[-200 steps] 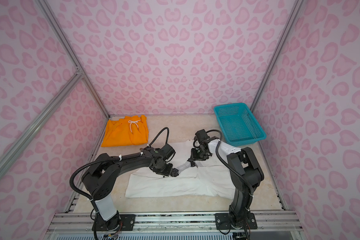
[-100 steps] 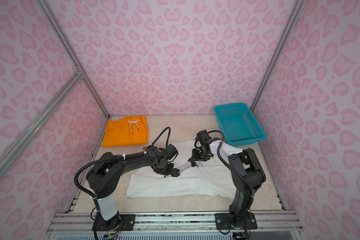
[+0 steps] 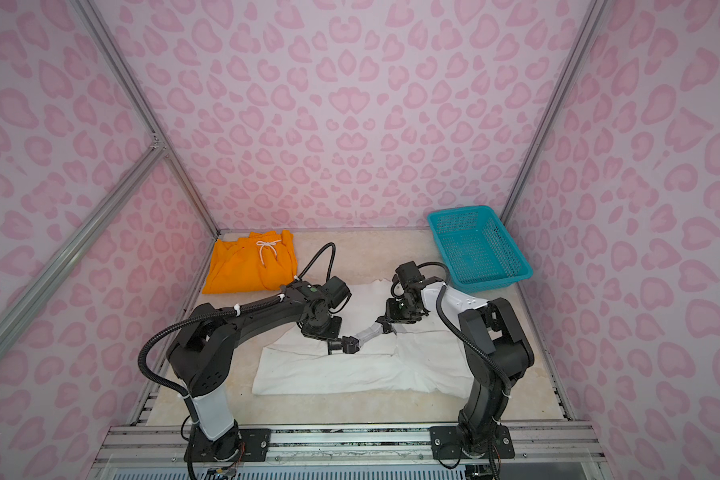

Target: Fold and stack the mixed laundry pile

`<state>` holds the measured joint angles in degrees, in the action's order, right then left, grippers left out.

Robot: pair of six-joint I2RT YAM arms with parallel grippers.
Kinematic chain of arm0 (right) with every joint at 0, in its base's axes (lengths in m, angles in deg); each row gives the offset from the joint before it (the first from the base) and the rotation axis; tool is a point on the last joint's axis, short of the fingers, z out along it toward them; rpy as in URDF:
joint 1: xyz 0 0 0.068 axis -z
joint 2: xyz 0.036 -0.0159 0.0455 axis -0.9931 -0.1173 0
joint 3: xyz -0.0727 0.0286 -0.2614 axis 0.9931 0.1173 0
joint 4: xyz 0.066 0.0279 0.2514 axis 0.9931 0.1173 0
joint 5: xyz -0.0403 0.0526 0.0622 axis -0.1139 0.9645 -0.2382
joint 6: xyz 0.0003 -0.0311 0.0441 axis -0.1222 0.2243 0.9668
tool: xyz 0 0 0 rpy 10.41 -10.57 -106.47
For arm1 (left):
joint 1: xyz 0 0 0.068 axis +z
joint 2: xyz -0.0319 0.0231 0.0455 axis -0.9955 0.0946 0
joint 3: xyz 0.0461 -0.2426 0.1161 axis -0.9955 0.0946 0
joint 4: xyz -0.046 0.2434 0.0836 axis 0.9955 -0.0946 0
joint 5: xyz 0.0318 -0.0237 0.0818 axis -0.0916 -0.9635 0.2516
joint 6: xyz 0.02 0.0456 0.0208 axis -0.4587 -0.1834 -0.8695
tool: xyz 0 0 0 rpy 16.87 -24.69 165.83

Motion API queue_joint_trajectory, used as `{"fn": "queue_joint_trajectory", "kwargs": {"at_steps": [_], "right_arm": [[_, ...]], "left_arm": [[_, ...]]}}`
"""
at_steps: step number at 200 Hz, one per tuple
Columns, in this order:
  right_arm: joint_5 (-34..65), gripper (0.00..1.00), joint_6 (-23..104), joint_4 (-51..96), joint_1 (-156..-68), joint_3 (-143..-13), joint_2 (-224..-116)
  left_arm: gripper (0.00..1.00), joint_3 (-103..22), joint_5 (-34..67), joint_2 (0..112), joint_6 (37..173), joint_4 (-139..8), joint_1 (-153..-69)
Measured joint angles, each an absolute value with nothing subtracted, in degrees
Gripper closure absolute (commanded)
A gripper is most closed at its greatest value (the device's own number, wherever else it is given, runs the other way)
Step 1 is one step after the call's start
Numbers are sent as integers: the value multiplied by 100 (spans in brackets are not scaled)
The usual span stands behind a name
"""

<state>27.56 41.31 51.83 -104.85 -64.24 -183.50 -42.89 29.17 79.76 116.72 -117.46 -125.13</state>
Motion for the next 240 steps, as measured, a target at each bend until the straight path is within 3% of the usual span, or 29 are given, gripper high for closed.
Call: {"fn": "queue_joint_trajectory", "kwargs": {"at_steps": [131,178,240], "right_arm": [[1963,54,3690,5835,-10227,-7544,-18678],[1543,43,3519,5983,-9805,-8083,-18993],[1617,43,3207,6311,-9381,-9098,-20145]], "left_arm": [[97,-5530,3363,8087,10673,-11879,-9791],[97,-5697,3439,8238,10623,-11875,-9228],[97,-5725,3332,8373,10470,-11840,-9016]]}}
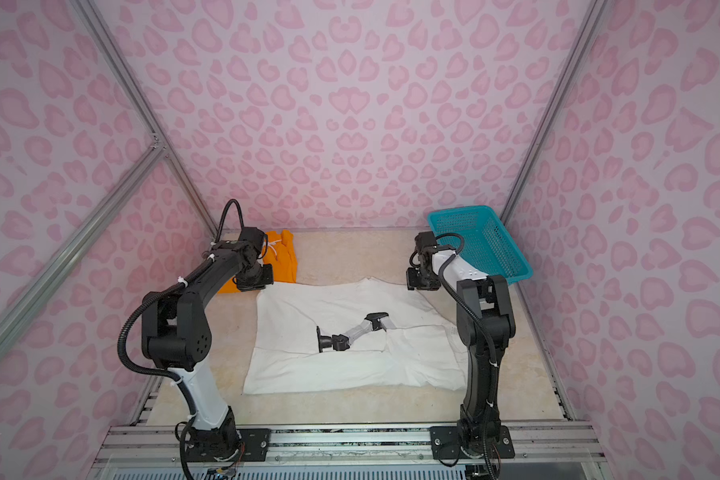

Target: Fold and stack the mixed laundry pile

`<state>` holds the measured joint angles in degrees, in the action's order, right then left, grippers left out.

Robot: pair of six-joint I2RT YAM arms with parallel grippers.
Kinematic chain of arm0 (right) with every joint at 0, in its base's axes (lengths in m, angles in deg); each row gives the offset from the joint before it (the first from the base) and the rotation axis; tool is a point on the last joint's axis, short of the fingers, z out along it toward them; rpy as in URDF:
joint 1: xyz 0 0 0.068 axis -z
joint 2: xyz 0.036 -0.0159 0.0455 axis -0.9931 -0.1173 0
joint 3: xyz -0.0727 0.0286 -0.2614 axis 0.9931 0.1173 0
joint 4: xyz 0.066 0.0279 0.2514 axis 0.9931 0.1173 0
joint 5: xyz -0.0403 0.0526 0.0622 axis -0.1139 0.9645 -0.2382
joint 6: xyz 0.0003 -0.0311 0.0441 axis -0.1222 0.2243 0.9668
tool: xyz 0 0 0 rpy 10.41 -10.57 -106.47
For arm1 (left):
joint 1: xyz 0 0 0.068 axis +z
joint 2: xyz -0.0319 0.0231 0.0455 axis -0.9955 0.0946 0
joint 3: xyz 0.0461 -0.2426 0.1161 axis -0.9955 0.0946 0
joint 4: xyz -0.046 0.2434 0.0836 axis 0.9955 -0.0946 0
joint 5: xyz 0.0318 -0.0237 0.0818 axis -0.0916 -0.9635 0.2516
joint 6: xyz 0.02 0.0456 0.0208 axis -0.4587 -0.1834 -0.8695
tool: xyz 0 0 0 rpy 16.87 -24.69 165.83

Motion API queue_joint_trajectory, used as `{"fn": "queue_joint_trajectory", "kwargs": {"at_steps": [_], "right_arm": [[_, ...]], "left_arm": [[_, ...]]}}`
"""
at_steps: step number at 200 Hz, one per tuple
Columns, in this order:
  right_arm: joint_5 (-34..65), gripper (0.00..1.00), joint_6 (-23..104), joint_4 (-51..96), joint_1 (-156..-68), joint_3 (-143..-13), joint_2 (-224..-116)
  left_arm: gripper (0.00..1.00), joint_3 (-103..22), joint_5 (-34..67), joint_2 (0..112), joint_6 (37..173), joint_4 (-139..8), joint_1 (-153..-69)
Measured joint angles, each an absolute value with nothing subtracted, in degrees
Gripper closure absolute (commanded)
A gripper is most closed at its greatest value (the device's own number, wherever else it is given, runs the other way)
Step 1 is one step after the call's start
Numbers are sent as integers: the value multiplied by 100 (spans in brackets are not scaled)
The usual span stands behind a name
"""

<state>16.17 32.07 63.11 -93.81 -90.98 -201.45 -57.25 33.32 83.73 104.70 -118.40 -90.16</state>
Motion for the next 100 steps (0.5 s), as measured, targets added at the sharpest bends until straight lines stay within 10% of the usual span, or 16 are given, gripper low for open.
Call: {"fn": "queue_joint_trajectory", "kwargs": {"at_steps": [35,72,100], "right_arm": [[2221,53,3076,6363,-9377,-9216,-20391],[2505,93,2947,6436,-9375,-9268,-20466],[2411,99,2916,6355,-9431,-9034,-19957]], "left_arm": [[97,-5725,3289,8397,10370,-11835,-9009],[97,-5725,3223,8437,10332,-11833,-9005],[97,-5714,3201,8437,10313,-11824,-9002]]}}
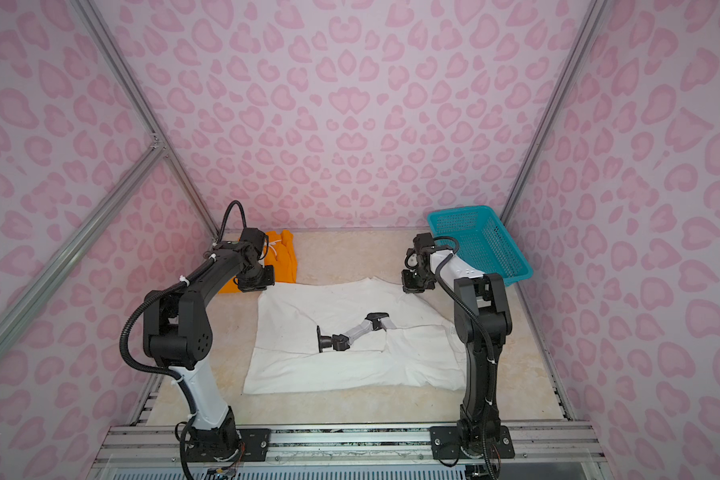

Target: Fold and stack the mixed laundry pile

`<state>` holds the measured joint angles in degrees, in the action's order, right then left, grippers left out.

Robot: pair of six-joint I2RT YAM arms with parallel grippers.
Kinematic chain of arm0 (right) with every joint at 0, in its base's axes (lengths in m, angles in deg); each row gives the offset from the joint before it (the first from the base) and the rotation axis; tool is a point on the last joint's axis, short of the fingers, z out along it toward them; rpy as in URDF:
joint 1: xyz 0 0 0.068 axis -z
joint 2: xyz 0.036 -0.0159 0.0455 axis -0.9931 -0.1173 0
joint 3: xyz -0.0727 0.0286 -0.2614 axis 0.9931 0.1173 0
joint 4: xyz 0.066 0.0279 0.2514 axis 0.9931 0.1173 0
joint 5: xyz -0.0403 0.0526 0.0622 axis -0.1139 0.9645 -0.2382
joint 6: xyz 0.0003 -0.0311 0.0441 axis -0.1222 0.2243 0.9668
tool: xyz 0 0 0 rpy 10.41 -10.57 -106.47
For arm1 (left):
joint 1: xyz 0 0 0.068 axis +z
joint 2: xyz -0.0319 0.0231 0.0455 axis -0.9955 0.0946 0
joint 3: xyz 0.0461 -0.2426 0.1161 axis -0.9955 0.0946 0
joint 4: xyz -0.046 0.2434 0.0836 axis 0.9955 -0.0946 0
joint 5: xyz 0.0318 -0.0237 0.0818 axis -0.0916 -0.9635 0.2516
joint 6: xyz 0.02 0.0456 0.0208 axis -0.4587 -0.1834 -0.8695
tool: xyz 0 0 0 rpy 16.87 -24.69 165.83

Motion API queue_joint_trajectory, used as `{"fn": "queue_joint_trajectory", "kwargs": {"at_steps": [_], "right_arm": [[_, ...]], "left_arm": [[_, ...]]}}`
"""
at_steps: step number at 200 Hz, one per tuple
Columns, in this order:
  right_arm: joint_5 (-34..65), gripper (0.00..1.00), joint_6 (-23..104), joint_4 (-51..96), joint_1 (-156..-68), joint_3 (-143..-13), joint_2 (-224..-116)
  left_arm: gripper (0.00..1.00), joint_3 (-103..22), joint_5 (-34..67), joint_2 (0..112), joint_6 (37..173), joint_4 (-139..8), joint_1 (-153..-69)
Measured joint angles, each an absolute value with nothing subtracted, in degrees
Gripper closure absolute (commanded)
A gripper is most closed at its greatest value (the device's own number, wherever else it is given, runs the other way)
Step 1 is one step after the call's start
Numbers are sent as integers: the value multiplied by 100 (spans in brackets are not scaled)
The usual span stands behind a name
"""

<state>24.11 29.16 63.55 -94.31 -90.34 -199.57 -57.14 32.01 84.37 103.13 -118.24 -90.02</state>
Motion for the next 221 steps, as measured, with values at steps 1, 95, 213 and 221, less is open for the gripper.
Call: {"fn": "queue_joint_trajectory", "kwargs": {"at_steps": [1,95,213,221], "right_arm": [[2395,99,2914,6355,-9438,-9019,-19915],[437,79,2969,5668,-11377,-6221,-17213],[2474,44,3635,5203,-10037,-6571,-17235],[2428,44,3731,5161,-9910,-6772,-17500]], "left_arm": [[97,-5714,3201,8437,10313,-11824,-9002],[97,-5592,3039,8100,10186,-11953,-8946],[97,-5248,2578,7943,10162,-12076,-8946],[97,-5233,2535,7941,10162,-12076,-8946]]}}
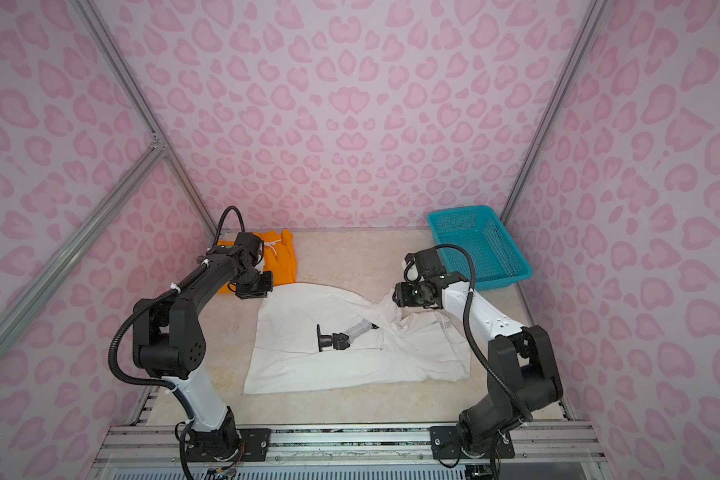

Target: Fold and stack the mixed laundry pile

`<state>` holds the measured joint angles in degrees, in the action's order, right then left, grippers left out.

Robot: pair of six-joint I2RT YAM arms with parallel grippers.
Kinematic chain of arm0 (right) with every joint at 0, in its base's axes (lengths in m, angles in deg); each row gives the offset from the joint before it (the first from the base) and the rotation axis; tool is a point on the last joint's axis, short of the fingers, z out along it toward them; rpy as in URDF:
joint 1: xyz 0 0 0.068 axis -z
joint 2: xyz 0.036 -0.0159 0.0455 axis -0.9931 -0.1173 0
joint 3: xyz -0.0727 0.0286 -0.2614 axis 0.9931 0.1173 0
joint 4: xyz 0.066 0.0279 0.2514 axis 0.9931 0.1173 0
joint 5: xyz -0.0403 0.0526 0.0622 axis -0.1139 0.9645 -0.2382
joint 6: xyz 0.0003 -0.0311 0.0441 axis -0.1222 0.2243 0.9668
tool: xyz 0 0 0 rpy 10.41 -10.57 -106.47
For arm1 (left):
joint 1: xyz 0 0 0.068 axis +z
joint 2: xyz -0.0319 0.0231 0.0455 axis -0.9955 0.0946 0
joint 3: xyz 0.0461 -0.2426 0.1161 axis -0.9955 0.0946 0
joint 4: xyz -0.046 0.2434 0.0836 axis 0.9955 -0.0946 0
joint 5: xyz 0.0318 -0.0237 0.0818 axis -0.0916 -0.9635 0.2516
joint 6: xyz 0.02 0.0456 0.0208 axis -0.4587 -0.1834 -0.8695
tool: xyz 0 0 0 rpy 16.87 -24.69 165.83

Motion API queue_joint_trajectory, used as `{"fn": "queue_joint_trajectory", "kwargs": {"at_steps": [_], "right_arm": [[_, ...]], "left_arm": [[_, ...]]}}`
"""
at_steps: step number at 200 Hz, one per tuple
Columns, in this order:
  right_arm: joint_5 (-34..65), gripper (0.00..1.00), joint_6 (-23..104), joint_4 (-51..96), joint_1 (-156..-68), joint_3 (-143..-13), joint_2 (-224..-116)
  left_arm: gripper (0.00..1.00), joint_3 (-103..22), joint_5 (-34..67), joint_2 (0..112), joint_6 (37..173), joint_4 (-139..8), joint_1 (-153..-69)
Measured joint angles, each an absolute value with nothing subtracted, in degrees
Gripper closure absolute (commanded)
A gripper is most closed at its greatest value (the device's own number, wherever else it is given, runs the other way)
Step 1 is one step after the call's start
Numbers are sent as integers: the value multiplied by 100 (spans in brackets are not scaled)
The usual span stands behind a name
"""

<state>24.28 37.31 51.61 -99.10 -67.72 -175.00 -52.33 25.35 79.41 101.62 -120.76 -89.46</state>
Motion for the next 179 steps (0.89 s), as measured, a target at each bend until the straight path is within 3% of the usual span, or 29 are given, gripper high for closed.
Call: {"fn": "queue_joint_trajectory", "kwargs": {"at_steps": [58,84,107,119,148,179], "right_arm": [[2894,44,3714,5295,-9775,-7638,-19124],[3187,58,3655,5292,-9755,-7640,-19436],[3348,85,3616,5288,-9711,-7766,-19690],[3359,94,3596,5295,-9709,-7887,-19736],[3178,97,3524,5463,-9783,-8232,-19410],[2347,96,3111,5815,-10382,-8709,-18737]], "left_arm": [[97,-5189,2412,7864,10164,-12080,-8946],[97,-5192,2331,7862,10162,-12080,-8946],[97,-5198,2268,7862,10162,-12080,-8946],[97,-5200,2240,7862,10162,-12078,-8946],[97,-5205,2196,7862,10162,-12076,-8946],[97,-5211,2159,7862,10164,-12076,-8946]]}}
